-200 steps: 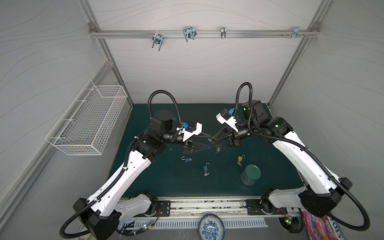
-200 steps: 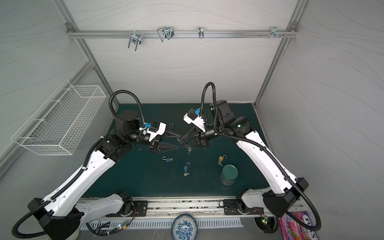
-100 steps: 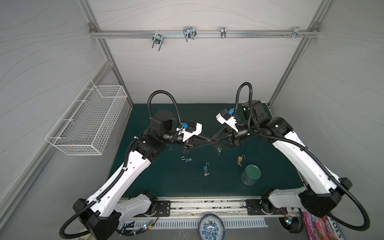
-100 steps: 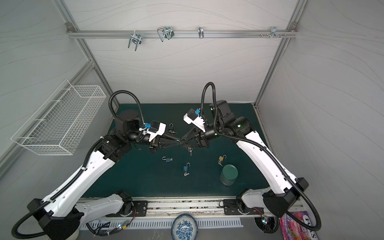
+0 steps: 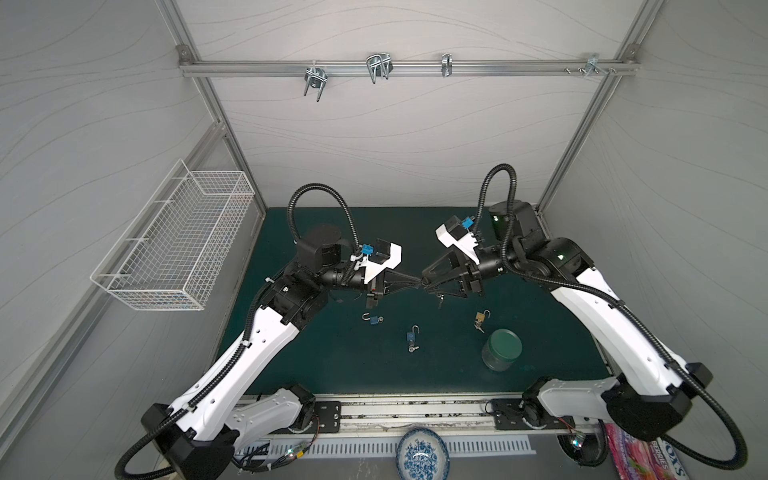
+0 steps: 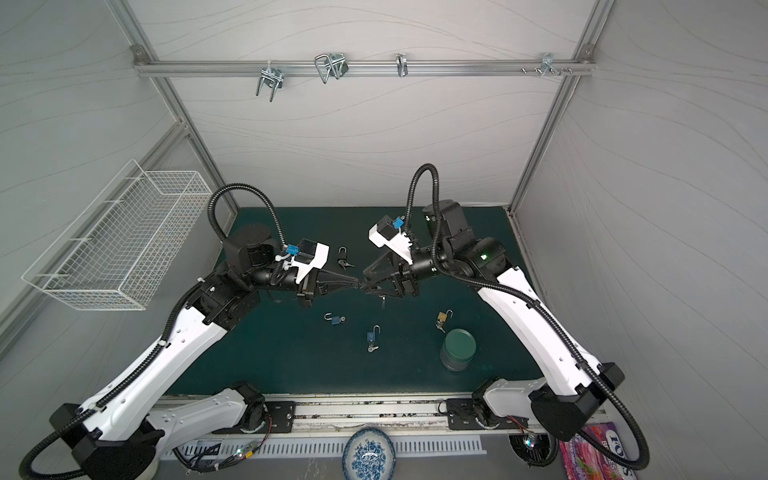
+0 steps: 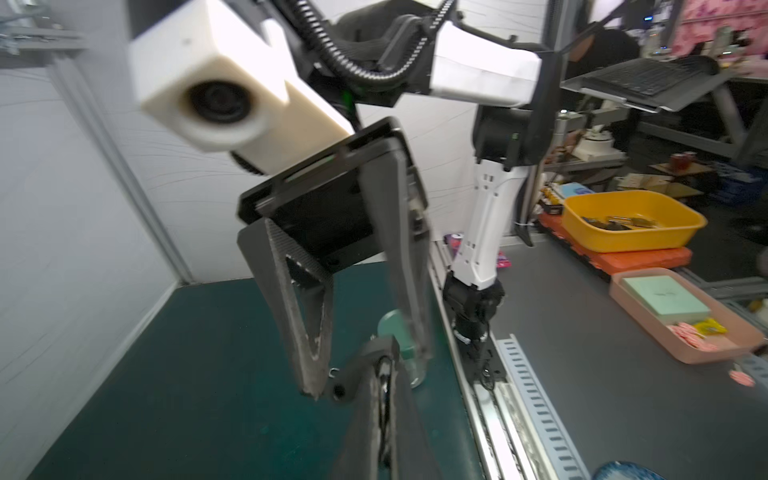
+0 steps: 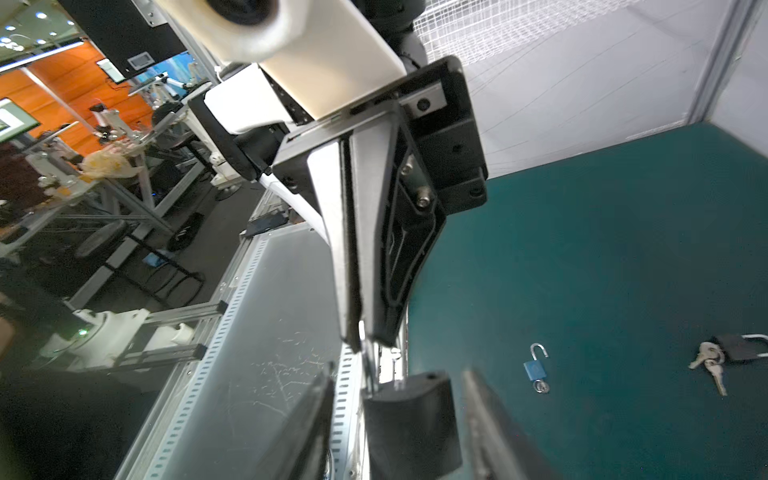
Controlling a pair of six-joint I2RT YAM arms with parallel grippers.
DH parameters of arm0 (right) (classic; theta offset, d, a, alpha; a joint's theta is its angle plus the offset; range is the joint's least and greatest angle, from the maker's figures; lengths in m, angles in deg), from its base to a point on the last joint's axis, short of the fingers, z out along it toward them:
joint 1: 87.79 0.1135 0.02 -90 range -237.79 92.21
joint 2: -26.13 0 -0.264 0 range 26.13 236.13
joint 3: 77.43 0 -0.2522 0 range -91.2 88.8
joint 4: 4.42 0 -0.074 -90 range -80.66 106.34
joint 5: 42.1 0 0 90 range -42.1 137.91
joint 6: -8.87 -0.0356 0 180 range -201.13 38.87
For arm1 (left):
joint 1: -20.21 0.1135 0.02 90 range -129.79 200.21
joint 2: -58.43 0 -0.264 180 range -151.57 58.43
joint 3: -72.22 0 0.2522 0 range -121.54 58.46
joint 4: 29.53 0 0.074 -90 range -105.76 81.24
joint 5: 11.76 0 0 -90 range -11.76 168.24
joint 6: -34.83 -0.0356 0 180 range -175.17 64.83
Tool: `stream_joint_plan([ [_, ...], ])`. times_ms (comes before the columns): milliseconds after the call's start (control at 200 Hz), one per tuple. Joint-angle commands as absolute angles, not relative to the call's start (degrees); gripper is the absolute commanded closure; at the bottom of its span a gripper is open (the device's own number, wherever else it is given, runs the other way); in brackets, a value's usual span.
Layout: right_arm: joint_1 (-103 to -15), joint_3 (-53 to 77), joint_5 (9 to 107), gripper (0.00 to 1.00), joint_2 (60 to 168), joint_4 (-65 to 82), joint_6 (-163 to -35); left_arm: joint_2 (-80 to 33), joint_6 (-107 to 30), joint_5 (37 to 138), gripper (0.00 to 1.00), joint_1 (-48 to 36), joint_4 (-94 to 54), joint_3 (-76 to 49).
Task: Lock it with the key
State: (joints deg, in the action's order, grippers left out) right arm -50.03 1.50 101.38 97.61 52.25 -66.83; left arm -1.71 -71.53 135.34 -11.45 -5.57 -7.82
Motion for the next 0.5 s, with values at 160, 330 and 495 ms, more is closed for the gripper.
stream_joint_plan([
  [160,-48.65,24.7,83.79,0.2,79.73,9.33,-80.63,2.7,-41.93,120.41,1.0,-11.57,-32.2,-2.06],
  [330,-46.76,27.71,83.11,0.21,78.91,2.14,-84.11,4.65,-29.47,116.57,1.0,-11.96,-44.9,3.51],
  [495,-46.11,26.98,84.76,0.21,81.18,-0.24,-86.69,6.2,-26.99,117.24,1.0,-12.69,-48.13,4.71],
])
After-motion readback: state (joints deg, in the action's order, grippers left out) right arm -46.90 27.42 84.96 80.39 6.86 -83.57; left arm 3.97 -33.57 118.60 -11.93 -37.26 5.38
